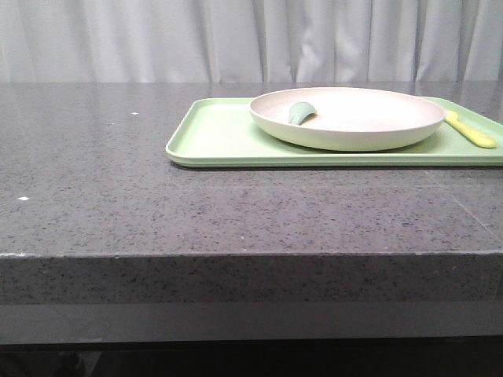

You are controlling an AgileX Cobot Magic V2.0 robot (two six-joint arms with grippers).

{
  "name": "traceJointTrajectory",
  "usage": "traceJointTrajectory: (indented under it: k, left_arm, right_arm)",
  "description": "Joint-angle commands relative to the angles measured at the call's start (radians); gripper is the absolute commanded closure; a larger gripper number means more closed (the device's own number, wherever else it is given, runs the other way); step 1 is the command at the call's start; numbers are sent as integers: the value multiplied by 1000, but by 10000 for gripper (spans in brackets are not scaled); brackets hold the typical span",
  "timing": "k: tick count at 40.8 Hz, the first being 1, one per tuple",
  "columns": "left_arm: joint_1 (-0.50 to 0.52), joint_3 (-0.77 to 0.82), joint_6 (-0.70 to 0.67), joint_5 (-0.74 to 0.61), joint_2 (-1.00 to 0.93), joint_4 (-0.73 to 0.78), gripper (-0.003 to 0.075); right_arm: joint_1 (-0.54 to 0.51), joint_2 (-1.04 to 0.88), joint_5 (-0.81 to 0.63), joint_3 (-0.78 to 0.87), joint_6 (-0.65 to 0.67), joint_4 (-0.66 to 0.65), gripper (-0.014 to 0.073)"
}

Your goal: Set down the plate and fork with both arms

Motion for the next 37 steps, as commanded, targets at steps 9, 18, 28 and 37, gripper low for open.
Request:
traceJointTrajectory:
  k: [9, 18, 28, 37]
  left_arm:
    - [1, -26, -3, -79, 10, -8, 738]
    - [1, -26, -3, -79, 10, -8, 738]
    - [1, -26, -3, -79, 10, -8, 738]
    - [1, -26, -3, -79, 10, -8, 738]
  right_arm:
    - [5, -424, -350, 401, -20, -5, 711]
    - [5, -699, -498, 609, -20, -5, 711]
    - [5, -798, -513, 657, -20, -5, 711]
    - [5, -798, -512, 658, -20, -5, 711]
